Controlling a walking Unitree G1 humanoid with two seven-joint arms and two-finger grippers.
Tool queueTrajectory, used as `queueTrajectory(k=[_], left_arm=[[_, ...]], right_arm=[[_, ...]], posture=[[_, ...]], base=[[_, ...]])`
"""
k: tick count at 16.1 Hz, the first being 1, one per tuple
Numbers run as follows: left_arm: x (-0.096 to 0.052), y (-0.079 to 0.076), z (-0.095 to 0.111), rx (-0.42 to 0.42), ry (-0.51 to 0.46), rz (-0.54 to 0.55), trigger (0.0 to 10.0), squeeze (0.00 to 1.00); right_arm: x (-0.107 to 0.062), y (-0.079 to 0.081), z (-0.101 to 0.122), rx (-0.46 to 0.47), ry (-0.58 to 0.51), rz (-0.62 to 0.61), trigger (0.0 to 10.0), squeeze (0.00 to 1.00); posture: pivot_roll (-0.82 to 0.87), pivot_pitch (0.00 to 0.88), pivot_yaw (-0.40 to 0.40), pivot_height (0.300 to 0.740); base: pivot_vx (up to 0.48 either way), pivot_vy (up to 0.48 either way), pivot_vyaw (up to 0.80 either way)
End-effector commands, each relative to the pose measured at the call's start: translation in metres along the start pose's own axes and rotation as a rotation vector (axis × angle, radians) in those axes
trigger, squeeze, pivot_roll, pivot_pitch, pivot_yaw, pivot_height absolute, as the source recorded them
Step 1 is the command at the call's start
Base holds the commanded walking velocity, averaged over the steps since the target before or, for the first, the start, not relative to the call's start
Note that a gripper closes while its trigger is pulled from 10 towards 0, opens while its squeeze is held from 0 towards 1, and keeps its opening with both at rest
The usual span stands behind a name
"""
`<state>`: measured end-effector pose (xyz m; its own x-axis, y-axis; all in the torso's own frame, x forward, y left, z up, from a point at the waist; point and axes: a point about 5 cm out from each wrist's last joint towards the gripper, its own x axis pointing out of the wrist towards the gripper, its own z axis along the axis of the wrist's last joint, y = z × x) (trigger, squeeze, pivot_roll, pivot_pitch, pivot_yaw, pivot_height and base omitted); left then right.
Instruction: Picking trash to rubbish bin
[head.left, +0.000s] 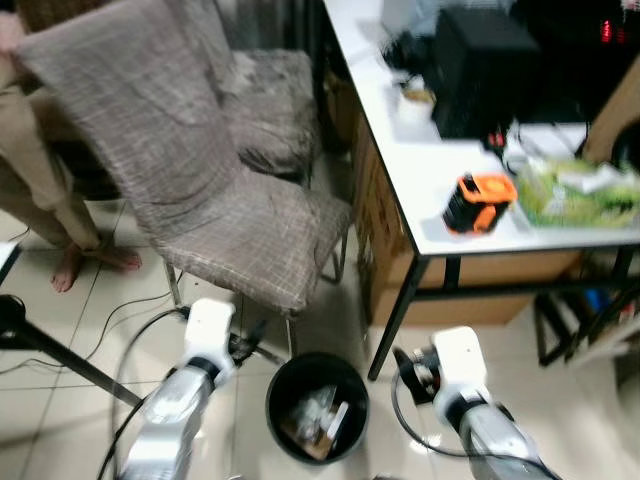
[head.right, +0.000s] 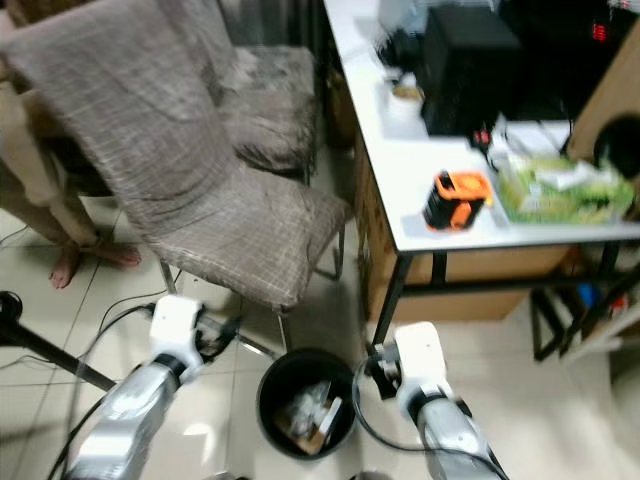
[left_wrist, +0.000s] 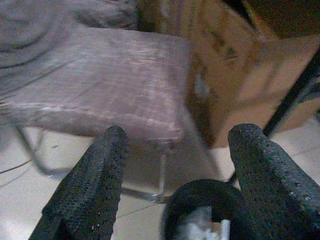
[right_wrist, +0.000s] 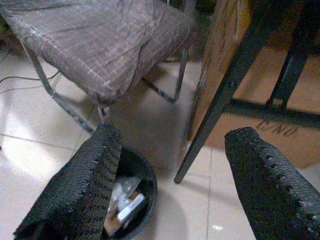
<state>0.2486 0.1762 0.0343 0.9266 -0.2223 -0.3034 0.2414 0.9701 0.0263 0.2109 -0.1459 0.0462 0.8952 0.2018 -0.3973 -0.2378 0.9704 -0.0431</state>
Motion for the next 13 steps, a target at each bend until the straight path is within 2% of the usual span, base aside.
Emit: queueTrajectory(k=[1, 2, 3, 6, 11, 13], left_arm=[[-0.005, 0.000, 0.005, 0.028, 0.006, 0.019, 10.0, 0.00], [-0.016, 0.002, 0.004, 0.036, 0.045, 0.031, 10.0, 0.00], [-0.019, 0.001, 0.006, 0.027, 0.052, 0.022, 10.0, 0.00], [-0.019, 0.001, 0.027, 0.025, 0.028, 0.050, 10.0, 0.00], [-0.017, -0.004, 0.033, 0.027, 0.030, 0.034, 10.0, 0.00], [-0.016, -0.004, 0.033, 0.038, 0.034, 0.026, 10.0, 0.00]], right_arm=[[0.002, -0.002, -0.003, 0.018, 0.013, -0.013, 10.0, 0.00], [0.007, 0.000, 0.000, 0.048, 0.012, -0.007, 10.0, 0.00], [0.009, -0.001, 0.000, 0.056, 0.009, -0.017, 10.0, 0.00], [0.010, -0.001, -0.002, 0.068, 0.006, -0.029, 10.0, 0.00], [0.012, 0.000, -0.002, 0.079, -0.001, -0.041, 10.0, 0.00], [0.013, 0.003, -0.001, 0.069, -0.008, -0.023, 10.0, 0.00]], posture=[[-0.11, 0.023, -0.035, 0.740], [-0.10, 0.028, -0.039, 0.740], [-0.10, 0.031, -0.038, 0.740], [-0.09, 0.028, -0.032, 0.740], [-0.11, 0.000, 0.003, 0.740], [-0.12, 0.000, 0.008, 0.740]], base=[[0.000, 0.000, 0.00], [0.000, 0.000, 0.00], [0.000, 0.000, 0.00], [0.000, 0.000, 0.00], [0.000, 0.000, 0.00], [-0.261, 0.000, 0.00]])
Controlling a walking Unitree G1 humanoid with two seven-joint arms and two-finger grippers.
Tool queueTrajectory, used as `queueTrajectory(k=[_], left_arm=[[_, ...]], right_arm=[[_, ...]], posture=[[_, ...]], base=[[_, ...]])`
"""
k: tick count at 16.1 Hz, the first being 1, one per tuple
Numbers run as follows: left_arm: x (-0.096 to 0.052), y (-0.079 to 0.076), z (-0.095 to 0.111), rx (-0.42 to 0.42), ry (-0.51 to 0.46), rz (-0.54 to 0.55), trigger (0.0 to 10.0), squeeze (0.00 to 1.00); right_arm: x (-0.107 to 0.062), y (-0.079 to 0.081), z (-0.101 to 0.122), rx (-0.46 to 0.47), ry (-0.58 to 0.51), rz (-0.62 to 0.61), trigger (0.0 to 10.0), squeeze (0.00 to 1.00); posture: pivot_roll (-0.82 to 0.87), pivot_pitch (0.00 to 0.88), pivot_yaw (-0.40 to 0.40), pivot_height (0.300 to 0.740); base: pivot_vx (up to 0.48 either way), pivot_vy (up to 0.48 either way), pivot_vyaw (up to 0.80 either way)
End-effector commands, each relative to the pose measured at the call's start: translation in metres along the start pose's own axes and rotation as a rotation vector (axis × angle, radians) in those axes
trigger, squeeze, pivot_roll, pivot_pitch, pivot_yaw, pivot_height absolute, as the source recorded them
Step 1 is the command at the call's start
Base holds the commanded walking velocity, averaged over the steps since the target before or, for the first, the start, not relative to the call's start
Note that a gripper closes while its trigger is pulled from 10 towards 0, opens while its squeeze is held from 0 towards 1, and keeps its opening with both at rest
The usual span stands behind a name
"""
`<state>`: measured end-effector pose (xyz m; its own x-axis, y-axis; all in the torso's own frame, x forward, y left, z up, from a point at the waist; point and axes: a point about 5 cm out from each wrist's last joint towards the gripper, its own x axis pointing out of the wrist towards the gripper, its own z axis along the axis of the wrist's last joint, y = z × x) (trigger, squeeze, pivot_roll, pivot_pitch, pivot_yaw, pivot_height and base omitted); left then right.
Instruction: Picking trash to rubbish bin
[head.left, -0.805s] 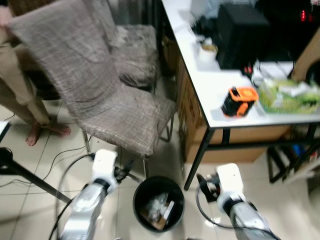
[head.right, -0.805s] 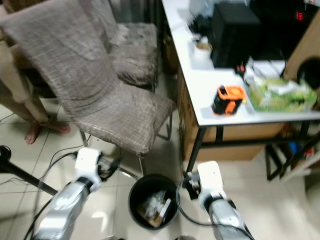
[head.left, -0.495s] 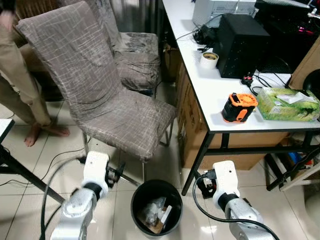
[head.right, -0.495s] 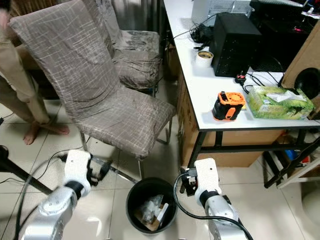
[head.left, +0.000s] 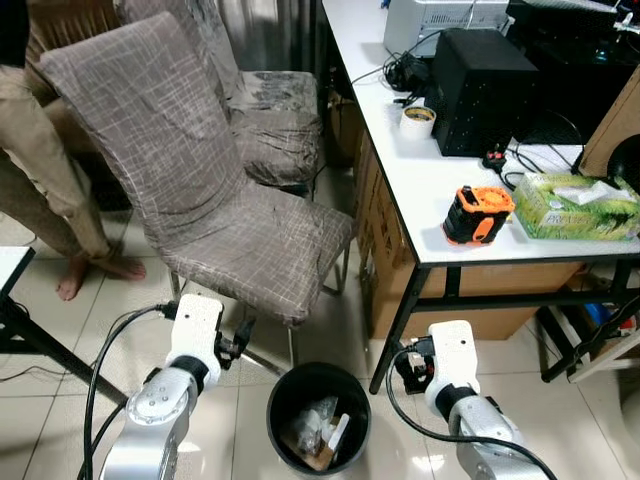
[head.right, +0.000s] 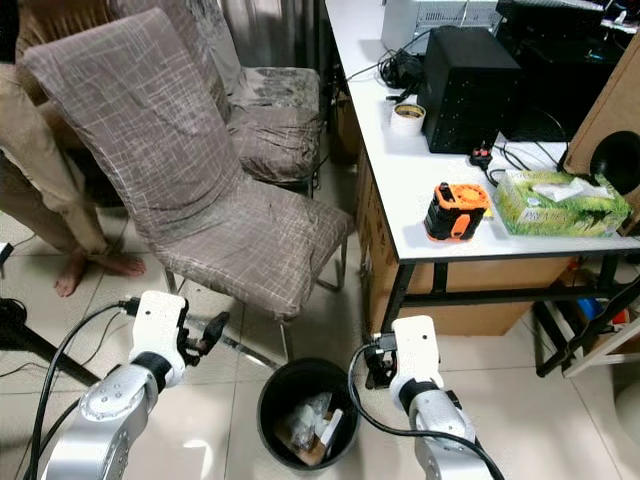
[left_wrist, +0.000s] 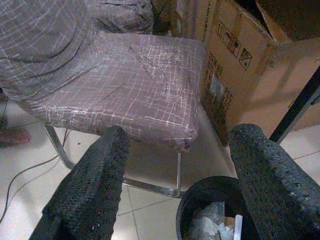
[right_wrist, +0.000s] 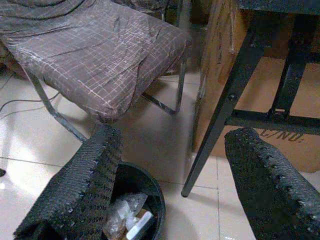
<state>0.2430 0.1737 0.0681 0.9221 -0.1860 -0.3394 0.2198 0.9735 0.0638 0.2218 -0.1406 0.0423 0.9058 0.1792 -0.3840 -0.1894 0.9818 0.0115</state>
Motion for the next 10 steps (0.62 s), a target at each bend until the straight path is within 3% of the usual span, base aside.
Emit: queueTrajectory(k=[1, 5, 10], left_arm=[[0.000, -0.002, 0.002, 0.007, -0.003, -0.008, 10.0, 0.00], [0.000, -0.008, 0.005, 0.010, -0.010, -0.017, 10.0, 0.00], [-0.005, -0.004, 0.007, 0.027, -0.013, -0.009, 10.0, 0.00]], right_arm=[[0.001, 0.000, -0.002, -0.004, 0.008, 0.003, 10.0, 0.00], [0.005, 0.000, 0.001, -0.010, 0.001, 0.020, 10.0, 0.00], [0.007, -0.001, 0.008, 0.007, -0.049, -0.015, 10.0, 0.00]], posture=[[-0.11, 0.000, 0.005, 0.740], [-0.10, 0.000, -0.002, 0.740], [-0.08, 0.000, -0.015, 0.740]], base=[[-0.262, 0.000, 0.00], [-0.262, 0.000, 0.00], [-0.262, 0.000, 0.00]])
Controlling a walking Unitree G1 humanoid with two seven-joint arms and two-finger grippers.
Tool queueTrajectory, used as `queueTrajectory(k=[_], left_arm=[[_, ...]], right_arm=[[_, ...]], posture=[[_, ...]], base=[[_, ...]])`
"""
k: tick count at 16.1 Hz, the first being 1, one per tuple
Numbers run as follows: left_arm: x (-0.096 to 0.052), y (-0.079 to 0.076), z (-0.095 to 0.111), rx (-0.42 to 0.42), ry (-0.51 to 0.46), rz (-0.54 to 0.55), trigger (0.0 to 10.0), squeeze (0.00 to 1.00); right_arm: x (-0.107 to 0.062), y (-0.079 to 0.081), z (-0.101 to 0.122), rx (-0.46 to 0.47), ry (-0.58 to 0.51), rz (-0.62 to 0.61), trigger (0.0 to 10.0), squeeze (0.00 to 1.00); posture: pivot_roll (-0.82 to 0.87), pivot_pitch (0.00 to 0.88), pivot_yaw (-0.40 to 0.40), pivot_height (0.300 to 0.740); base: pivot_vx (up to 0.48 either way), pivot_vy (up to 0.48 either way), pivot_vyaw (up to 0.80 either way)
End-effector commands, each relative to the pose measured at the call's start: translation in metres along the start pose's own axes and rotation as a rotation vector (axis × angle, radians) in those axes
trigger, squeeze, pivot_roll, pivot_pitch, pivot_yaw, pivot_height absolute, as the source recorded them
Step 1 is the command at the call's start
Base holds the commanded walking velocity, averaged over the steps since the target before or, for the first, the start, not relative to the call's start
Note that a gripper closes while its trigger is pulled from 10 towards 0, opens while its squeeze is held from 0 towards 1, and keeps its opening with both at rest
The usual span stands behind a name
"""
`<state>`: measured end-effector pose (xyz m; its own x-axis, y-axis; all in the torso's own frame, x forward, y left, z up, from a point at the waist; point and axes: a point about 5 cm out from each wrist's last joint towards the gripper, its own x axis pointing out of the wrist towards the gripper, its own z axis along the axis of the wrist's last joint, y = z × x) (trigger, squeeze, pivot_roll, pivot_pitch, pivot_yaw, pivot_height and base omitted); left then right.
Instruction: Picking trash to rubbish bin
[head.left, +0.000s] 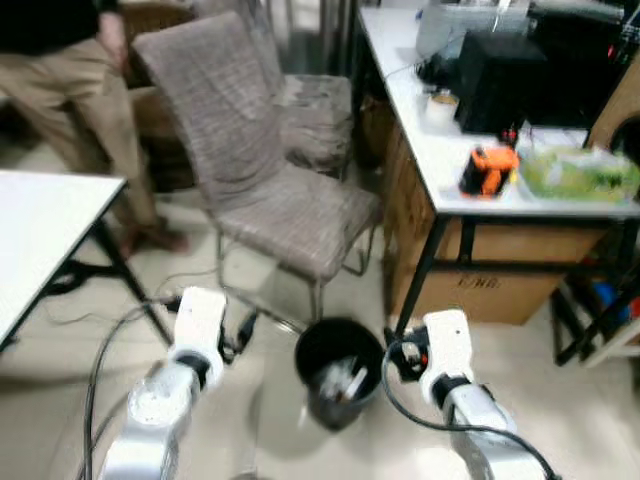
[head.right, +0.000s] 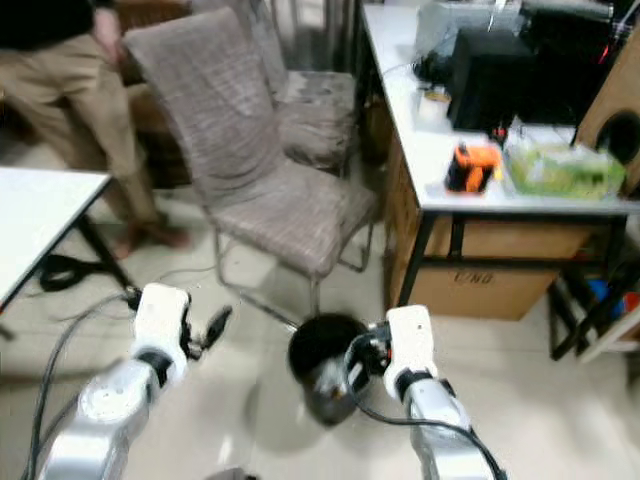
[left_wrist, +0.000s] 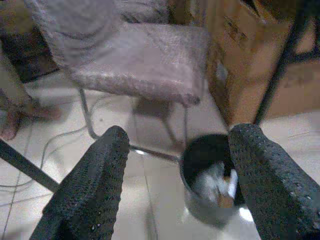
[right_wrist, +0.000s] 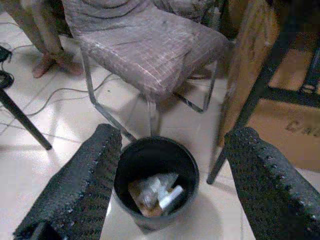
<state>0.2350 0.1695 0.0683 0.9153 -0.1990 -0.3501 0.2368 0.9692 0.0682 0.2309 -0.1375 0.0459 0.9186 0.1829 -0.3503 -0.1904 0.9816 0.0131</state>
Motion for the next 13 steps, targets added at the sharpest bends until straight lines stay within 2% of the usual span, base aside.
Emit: queueTrajectory(k=[1, 6, 8, 13], left_arm=[[0.000, 0.001, 0.008, 0.023, -0.021, 0.005, 10.0, 0.00], [-0.003, 0.003, 0.010, 0.012, -0.023, 0.022, 10.0, 0.00], [-0.006, 0.003, 0.008, 0.023, -0.011, 0.031, 10.0, 0.00], [-0.011, 0.011, 0.011, 0.012, -0.030, 0.091, 10.0, 0.00]], right_arm=[[0.001, -0.003, 0.003, 0.014, -0.021, -0.033, 10.0, 0.00], [0.002, -0.007, 0.008, -0.033, -0.054, -0.051, 10.0, 0.00], [0.004, -0.006, 0.007, -0.027, -0.048, -0.048, 10.0, 0.00], [0.009, -0.002, 0.019, -0.006, -0.117, -0.015, 10.0, 0.00]], posture=[[-0.08, 0.000, -0.018, 0.740], [-0.08, 0.000, -0.028, 0.740], [-0.07, 0.000, -0.036, 0.740], [-0.04, 0.000, -0.061, 0.740]], base=[[-0.266, 0.000, 0.00], [-0.265, 0.000, 0.00], [-0.277, 0.000, 0.00], [-0.286, 0.000, 0.00]])
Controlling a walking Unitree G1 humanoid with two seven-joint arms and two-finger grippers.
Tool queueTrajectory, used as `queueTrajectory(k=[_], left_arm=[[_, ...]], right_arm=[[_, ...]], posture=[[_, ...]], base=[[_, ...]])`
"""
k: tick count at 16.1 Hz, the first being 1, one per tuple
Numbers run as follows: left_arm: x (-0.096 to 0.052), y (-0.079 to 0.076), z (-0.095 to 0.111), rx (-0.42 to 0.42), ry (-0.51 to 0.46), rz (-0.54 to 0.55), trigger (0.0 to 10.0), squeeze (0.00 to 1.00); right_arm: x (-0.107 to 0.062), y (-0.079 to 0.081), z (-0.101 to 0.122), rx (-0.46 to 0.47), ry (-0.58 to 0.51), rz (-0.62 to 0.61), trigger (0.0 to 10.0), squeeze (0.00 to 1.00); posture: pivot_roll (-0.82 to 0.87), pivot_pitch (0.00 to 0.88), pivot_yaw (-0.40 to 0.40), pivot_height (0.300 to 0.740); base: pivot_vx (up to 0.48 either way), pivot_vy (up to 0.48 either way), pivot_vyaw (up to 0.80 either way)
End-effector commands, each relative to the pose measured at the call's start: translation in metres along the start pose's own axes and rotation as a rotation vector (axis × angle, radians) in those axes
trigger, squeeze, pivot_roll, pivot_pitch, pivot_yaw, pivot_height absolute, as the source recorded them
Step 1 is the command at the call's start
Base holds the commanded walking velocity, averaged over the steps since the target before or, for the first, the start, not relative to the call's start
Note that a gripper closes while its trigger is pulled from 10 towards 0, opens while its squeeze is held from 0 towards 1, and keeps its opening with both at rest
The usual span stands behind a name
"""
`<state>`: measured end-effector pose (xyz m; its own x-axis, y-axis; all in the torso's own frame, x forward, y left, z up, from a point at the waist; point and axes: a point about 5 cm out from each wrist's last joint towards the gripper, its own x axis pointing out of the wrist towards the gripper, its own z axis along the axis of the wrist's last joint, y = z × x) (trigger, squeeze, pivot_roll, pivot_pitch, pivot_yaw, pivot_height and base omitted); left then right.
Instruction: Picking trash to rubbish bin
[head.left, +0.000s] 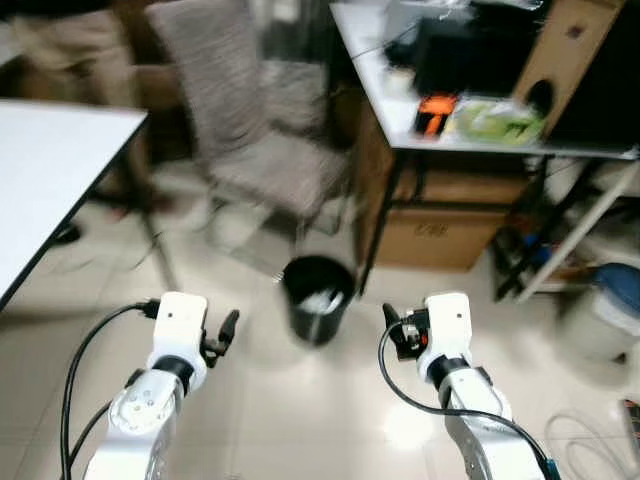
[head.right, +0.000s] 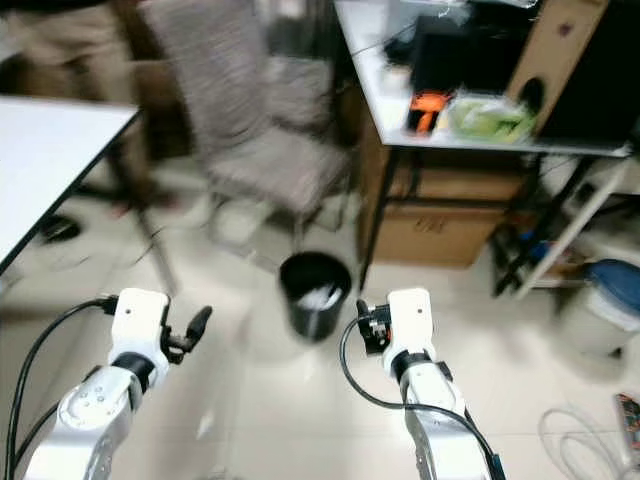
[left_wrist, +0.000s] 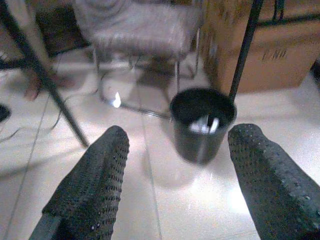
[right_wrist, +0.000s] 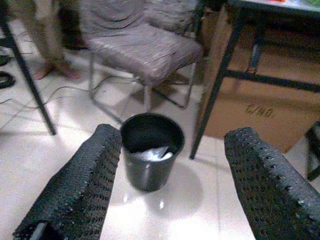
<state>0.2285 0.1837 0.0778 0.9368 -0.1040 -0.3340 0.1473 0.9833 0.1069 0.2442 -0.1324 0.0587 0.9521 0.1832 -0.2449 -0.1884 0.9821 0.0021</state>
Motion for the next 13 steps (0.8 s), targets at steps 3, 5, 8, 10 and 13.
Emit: queueTrajectory(k=[3, 5, 8, 10, 13], left_arm=[[-0.005, 0.010, 0.023, 0.026, -0.153, 0.142, 10.0, 0.00], [-0.008, 0.017, 0.031, 0.018, -0.200, 0.213, 10.0, 0.00], [-0.013, 0.018, 0.044, 0.072, -0.281, 0.247, 10.0, 0.00], [-0.014, 0.016, 0.053, 0.102, -0.324, 0.236, 10.0, 0.00], [-0.011, 0.017, 0.066, 0.118, -0.356, 0.220, 10.0, 0.00]], right_arm=[[0.000, 0.005, 0.004, -0.022, -0.028, 0.044, 10.0, 0.00], [0.003, 0.009, 0.008, -0.097, -0.038, 0.095, 10.0, 0.00], [0.010, 0.014, 0.021, -0.084, -0.093, 0.138, 10.0, 0.00], [0.013, 0.017, 0.032, -0.096, -0.133, 0.178, 10.0, 0.00], [0.018, 0.019, 0.045, -0.095, -0.178, 0.202, 10.0, 0.00]], posture=[[-0.03, 0.000, -0.077, 0.740], [-0.02, 0.000, -0.086, 0.740], [-0.01, 0.000, -0.095, 0.740], [0.00, 0.000, -0.101, 0.740], [0.00, 0.000, -0.097, 0.740]], base=[[-0.190, 0.000, 0.00], [0.000, 0.000, 0.80], [0.000, 0.000, 0.80], [0.000, 0.000, 0.80], [0.265, 0.000, 0.80]])
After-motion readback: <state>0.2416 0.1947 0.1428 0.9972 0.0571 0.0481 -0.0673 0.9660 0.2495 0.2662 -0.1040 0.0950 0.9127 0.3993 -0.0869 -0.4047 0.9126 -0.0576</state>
